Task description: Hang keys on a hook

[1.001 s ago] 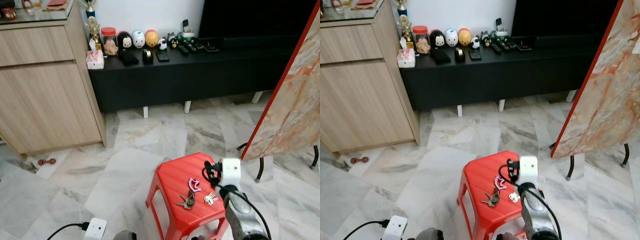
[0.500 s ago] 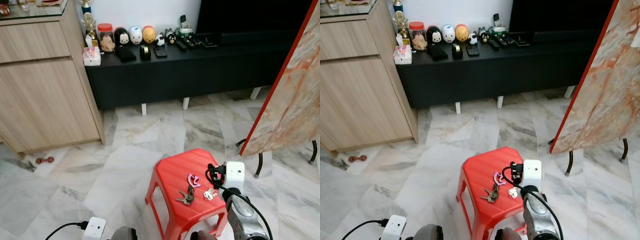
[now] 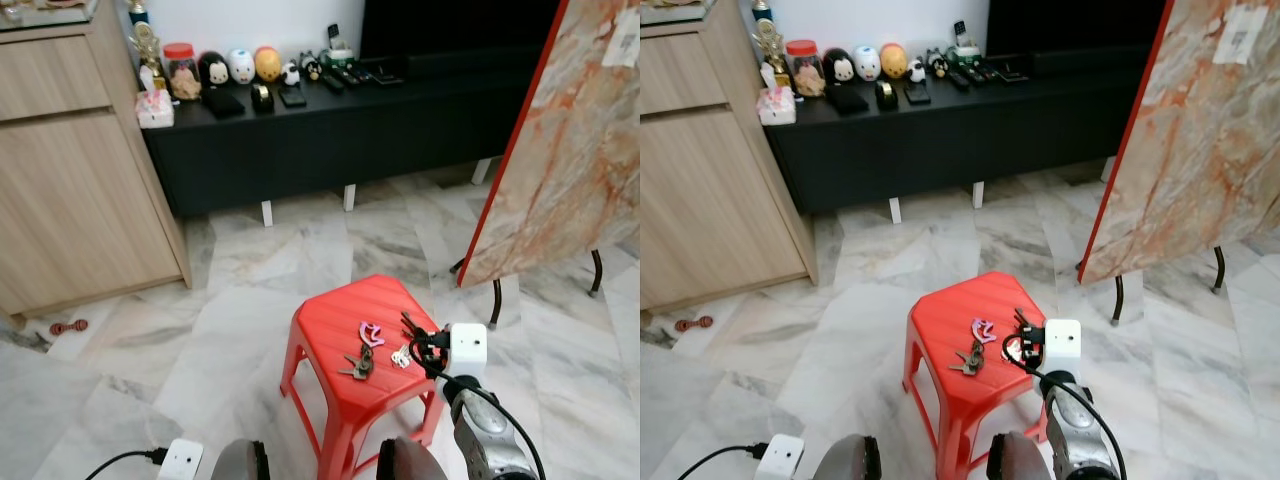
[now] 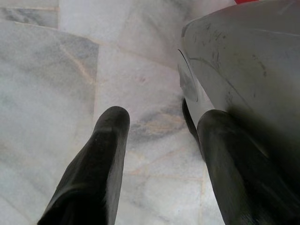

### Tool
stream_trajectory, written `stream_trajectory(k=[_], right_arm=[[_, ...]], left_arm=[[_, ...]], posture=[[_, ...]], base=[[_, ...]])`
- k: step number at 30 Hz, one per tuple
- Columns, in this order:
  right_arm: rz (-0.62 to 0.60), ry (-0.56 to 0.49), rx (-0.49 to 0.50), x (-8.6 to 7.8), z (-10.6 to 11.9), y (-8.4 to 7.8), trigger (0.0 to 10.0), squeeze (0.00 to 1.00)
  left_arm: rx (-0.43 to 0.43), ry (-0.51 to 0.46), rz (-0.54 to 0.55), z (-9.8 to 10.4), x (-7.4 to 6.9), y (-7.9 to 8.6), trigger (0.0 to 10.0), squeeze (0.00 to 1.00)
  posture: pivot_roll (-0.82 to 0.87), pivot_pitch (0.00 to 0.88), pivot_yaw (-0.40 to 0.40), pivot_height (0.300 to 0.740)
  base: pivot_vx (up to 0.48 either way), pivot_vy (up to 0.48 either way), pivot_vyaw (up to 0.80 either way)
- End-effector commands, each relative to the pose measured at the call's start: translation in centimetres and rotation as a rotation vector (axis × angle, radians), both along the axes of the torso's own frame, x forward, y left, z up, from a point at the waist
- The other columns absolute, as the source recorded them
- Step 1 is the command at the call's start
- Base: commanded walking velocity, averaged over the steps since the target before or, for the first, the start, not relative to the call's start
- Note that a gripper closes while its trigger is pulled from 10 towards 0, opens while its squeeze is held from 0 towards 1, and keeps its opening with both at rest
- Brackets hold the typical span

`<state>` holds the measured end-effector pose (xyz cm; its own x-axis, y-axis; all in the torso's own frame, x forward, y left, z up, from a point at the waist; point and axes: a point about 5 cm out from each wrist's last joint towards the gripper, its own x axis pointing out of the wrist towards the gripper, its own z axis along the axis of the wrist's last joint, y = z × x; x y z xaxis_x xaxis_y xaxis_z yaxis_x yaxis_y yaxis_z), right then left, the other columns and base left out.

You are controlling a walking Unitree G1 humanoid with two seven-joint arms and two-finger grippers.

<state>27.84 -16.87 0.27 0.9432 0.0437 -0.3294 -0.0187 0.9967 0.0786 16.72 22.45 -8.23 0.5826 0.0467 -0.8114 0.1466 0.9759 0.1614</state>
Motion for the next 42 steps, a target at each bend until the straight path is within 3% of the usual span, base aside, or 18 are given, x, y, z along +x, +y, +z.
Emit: stream_trajectory(k=[1,6,22,29,42], right_arm=[[-0.003,0.000,-0.003,0.2,0.1,0.0,10.0,0.00],[-0.011,0.003,0.006,0.0,-0.1,-0.1,10.0,0.00],[-0.031,-0.007,0.013,0.0,-0.1,-0.1,10.0,0.00],[-0.055,0.007,0.024,-0.3,-0.4,-0.4,10.0,0.00],[0.094,0.301,-0.045,-0.3,-2.5,0.8,10.0,0.00]], left_arm=[[-0.043,0.039,-0.012,-0.6,-0.8,-1.2,10.0,0.00],[-0.041,0.035,-0.010,-0.6,-0.7,-1.1,10.0,0.00],[-0.034,0.039,-0.030,-0.5,-0.7,-1.0,10.0,0.00],[-0.036,0.042,-0.038,-0.6,-0.9,-1.0,10.0,0.00],[-0.034,0.050,-0.041,-0.7,-1.2,-1.0,10.0,0.00]], posture=[[0.07,0.035,-0.066,0.604],[0.07,0.027,-0.062,0.604],[0.07,0.009,-0.050,0.604],[0.07,0.000,-0.045,0.604],[0.07,0.009,-0.049,0.604]], base=[[0.000,0.000,0.00],[0.000,0.000,0.00],[0.000,0.000,0.55],[0.000,0.000,0.00],[0.000,0.000,0.00]])
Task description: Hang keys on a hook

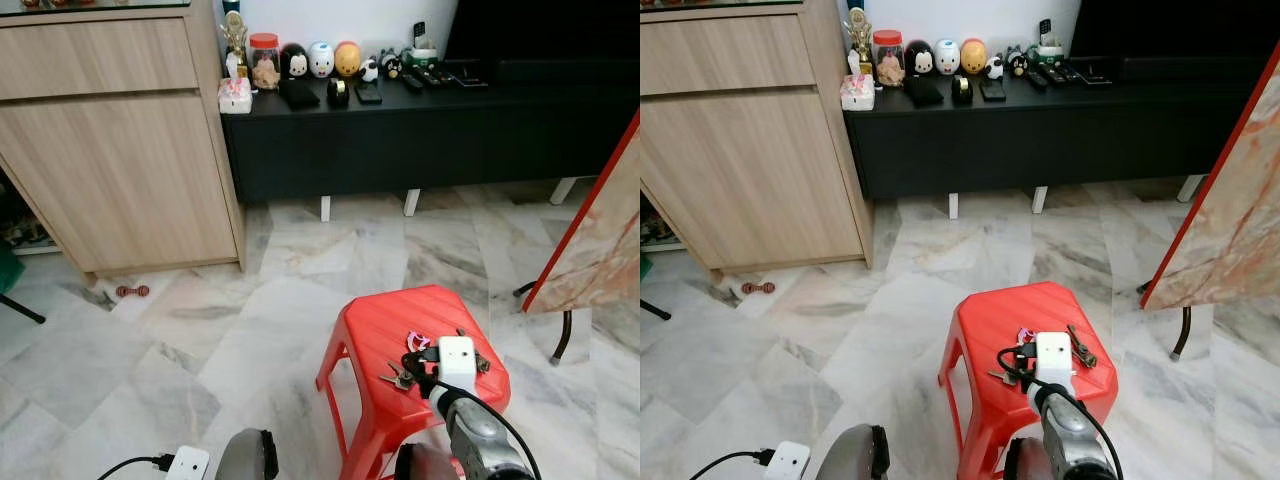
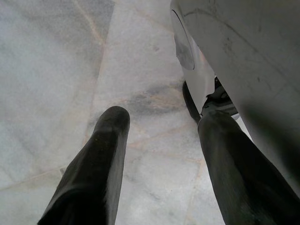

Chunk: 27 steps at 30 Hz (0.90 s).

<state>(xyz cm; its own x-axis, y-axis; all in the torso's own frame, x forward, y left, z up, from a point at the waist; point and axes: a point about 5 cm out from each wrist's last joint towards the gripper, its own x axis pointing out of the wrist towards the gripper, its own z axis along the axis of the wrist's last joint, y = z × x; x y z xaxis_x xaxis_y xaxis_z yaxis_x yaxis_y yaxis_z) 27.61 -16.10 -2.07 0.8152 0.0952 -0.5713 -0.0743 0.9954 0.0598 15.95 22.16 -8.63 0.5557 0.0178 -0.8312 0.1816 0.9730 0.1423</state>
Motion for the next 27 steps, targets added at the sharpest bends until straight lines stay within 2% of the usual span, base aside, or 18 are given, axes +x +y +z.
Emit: stream_trajectory(k=[1,8,19,27], right_arm=[[0.043,0.039,-0.004,0.2,0.0,0.2,10.0,0.00],[0.136,0.061,-0.017,1.6,1.0,0.7,10.0,0.00],[0.130,0.140,-0.043,1.8,0.9,0.3,10.0,0.00],[0.126,0.139,-0.024,1.9,1.1,0.2,10.0,0.00]], left_arm=[[-0.020,0.019,-0.010,-0.4,-0.5,-0.7,10.0,0.00],[-0.024,0.026,-0.001,-0.6,-1.1,-0.8,10.0,0.00],[-0.030,0.029,0.001,-0.8,-1.5,-1.1,10.0,0.00],[-0.039,0.028,0.007,-1.0,-2.1,-1.4,10.0,0.00]], posture=[[0.07,0.014,-0.050,0.604],[0.08,0.046,-0.060,0.604],[0.08,0.073,-0.071,0.604],[0.08,0.125,-0.081,0.604]], base=[[0.000,0.000,0.00],[0.000,0.000,0.00],[0.000,0.000,0.00],[0.000,0.000,0.00]])
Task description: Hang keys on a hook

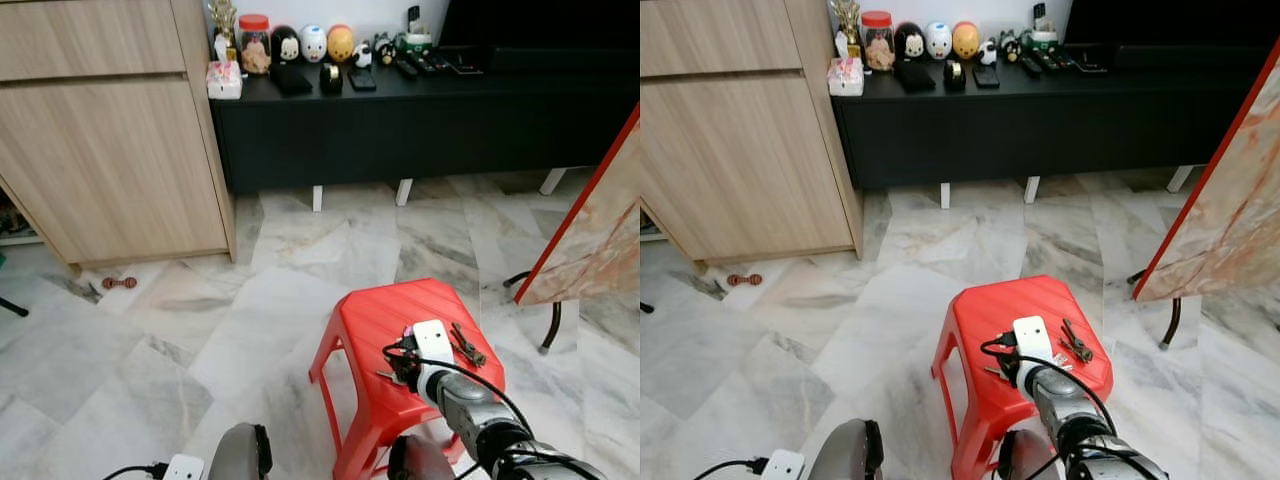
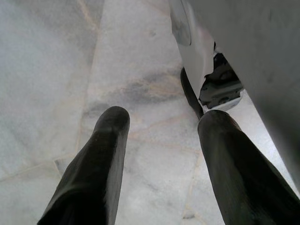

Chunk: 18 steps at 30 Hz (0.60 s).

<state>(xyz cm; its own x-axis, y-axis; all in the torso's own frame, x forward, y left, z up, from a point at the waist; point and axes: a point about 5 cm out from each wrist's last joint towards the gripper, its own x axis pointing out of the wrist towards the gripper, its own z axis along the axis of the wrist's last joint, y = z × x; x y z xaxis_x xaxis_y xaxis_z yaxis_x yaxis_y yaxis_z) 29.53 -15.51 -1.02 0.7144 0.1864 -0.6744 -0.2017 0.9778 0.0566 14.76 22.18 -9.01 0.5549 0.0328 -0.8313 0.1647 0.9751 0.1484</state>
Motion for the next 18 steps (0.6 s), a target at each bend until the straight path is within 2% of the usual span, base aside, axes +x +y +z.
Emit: stream_trajectory(k=[1,10,15,16,18], right_arm=[[-0.010,0.011,-0.006,0.0,0.0,-0.4,10.0,0.00],[-0.056,0.007,0.054,-0.3,-0.2,-1.0,10.0,0.00],[-0.069,-0.015,0.082,0.2,0.3,-1.2,10.0,0.00],[-0.068,-0.020,0.086,0.3,0.5,-1.2,10.0,1.00],[-0.058,-0.031,0.079,0.7,0.8,-1.3,10.0,1.00]], left_arm=[[-0.047,0.027,-0.010,-0.6,-1.0,-1.4,10.0,0.00],[-0.046,0.037,0.001,-0.9,-2.6,-0.9,10.0,0.00],[-0.045,0.034,0.000,-0.9,-2.7,-0.8,10.0,0.00],[-0.044,0.031,0.000,-0.9,-2.7,-0.8,10.0,0.00],[-0.045,0.023,0.000,-0.8,-2.4,-0.9,10.0,0.00]], posture=[[0.08,0.130,-0.081,0.604],[0.09,0.204,-0.082,0.604],[0.09,0.214,-0.083,0.604],[0.09,0.213,-0.086,0.604],[0.09,0.211,-0.087,0.604]], base=[[0.000,0.000,0.00],[0.000,0.000,0.00],[0.000,0.000,0.00],[0.000,0.000,0.00],[0.000,0.000,0.00]])
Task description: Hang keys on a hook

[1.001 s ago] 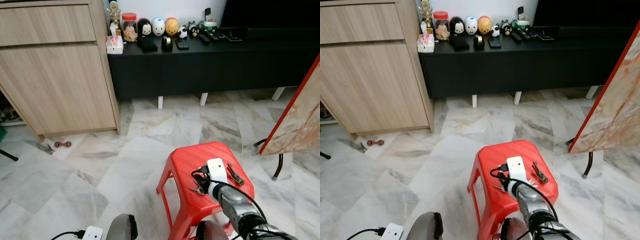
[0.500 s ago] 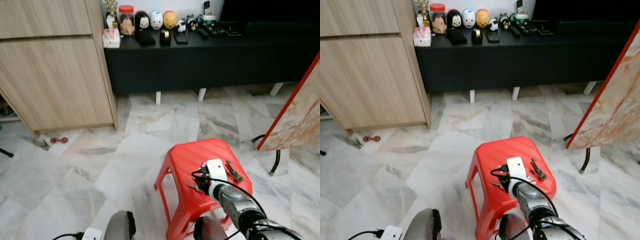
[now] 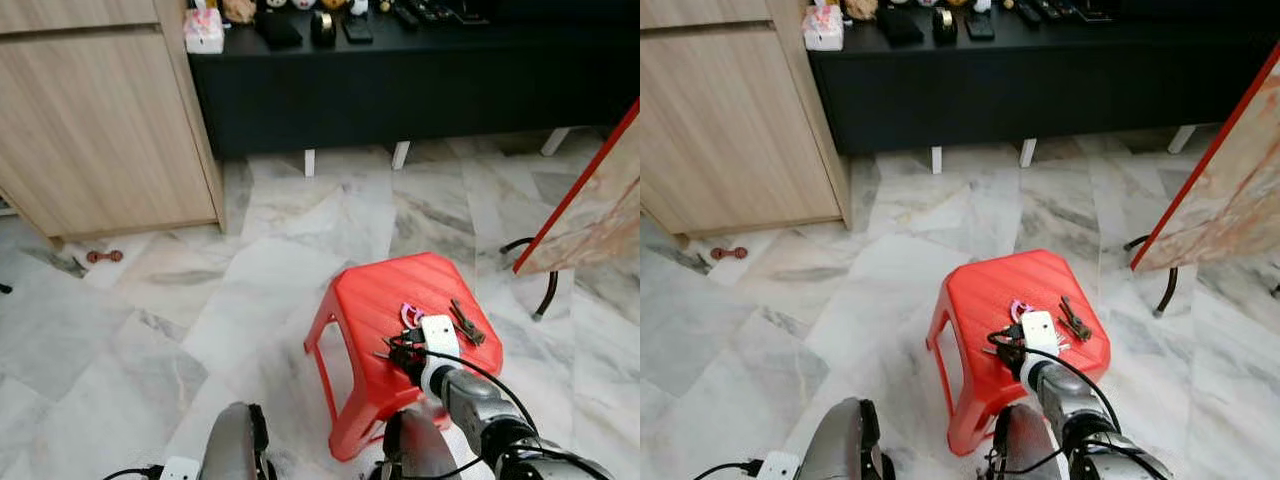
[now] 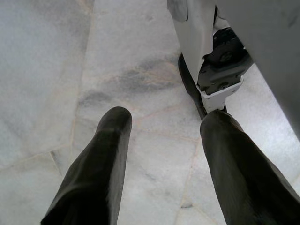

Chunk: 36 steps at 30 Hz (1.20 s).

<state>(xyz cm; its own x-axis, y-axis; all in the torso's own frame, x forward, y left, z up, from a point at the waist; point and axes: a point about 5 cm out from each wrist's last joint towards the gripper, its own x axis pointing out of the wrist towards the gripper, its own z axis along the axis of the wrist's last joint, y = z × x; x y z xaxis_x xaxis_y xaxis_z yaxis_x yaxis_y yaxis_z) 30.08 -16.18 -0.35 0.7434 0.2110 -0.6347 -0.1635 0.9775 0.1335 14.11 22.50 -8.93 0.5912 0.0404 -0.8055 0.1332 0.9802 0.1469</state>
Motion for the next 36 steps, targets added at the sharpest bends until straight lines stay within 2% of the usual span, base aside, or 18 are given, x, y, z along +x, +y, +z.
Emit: stream_trajectory(k=[1,3,4,5,6,10,11,12,13,30,36], right_arm=[[-0.016,0.001,-0.005,0.1,0.2,-0.6,10.0,1.00],[-0.019,-0.005,-0.009,0.3,0.3,-0.6,10.0,1.00],[-0.022,-0.009,-0.020,0.4,0.4,-0.7,10.0,0.95],[-0.022,-0.009,-0.020,0.4,0.4,-0.7,10.0,0.95],[-0.021,-0.012,-0.033,0.4,0.4,-0.8,10.0,0.00],[-0.026,-0.021,-0.026,0.5,0.5,-0.8,10.0,0.00],[-0.024,-0.024,-0.020,0.5,0.5,-0.8,2.6,0.00],[-0.022,-0.025,-0.016,0.5,0.5,-0.7,2.6,0.00],[-0.021,-0.025,-0.014,0.5,0.5,-0.7,0.0,0.00],[-0.006,-0.031,-0.014,0.6,0.6,-0.6,0.0,0.00],[-0.015,-0.072,-0.017,1.1,1.3,-0.7,0.0,0.00]], left_arm=[[-0.037,0.068,-0.026,-0.9,-1.8,-1.2,10.0,0.00],[-0.039,0.063,-0.027,-0.9,-1.7,-1.3,10.0,0.00],[-0.040,0.061,-0.027,-0.9,-1.6,-1.4,10.0,0.00],[-0.040,0.061,-0.027,-0.9,-1.6,-1.4,10.0,0.00],[-0.040,0.060,-0.029,-0.9,-1.6,-1.5,10.0,0.00],[-0.040,0.060,-0.031,-0.9,-1.6,-1.6,10.0,0.00],[-0.040,0.061,-0.031,-0.9,-1.6,-1.6,10.0,0.00],[-0.040,0.062,-0.032,-0.9,-1.7,-1.6,10.0,0.00],[-0.040,0.062,-0.032,-0.9,-1.7,-1.6,10.0,0.00],[-0.035,0.055,-0.047,-0.7,-0.8,-1.7,10.0,0.00],[-0.034,0.056,-0.046,-0.7,-0.7,-1.8,10.0,0.00]], posture=[[0.09,0.211,-0.087,0.604],[0.09,0.202,-0.090,0.604],[0.09,0.193,-0.090,0.604],[0.09,0.193,-0.090,0.604],[0.09,0.188,-0.091,0.604],[0.10,0.182,-0.091,0.604],[0.10,0.176,-0.090,0.604],[0.10,0.176,-0.090,0.604],[0.10,0.175,-0.089,0.604],[0.09,0.170,-0.086,0.604],[0.09,0.164,-0.085,0.604]], base=[[0.000,0.000,0.00],[0.000,0.000,0.00],[0.000,0.000,0.00],[0.000,0.000,0.00],[0.000,0.000,0.00],[0.000,0.000,0.00],[0.000,0.000,0.00],[0.000,0.000,0.00],[0.000,0.000,0.00],[0.000,0.000,0.00],[0.000,0.000,0.00]])
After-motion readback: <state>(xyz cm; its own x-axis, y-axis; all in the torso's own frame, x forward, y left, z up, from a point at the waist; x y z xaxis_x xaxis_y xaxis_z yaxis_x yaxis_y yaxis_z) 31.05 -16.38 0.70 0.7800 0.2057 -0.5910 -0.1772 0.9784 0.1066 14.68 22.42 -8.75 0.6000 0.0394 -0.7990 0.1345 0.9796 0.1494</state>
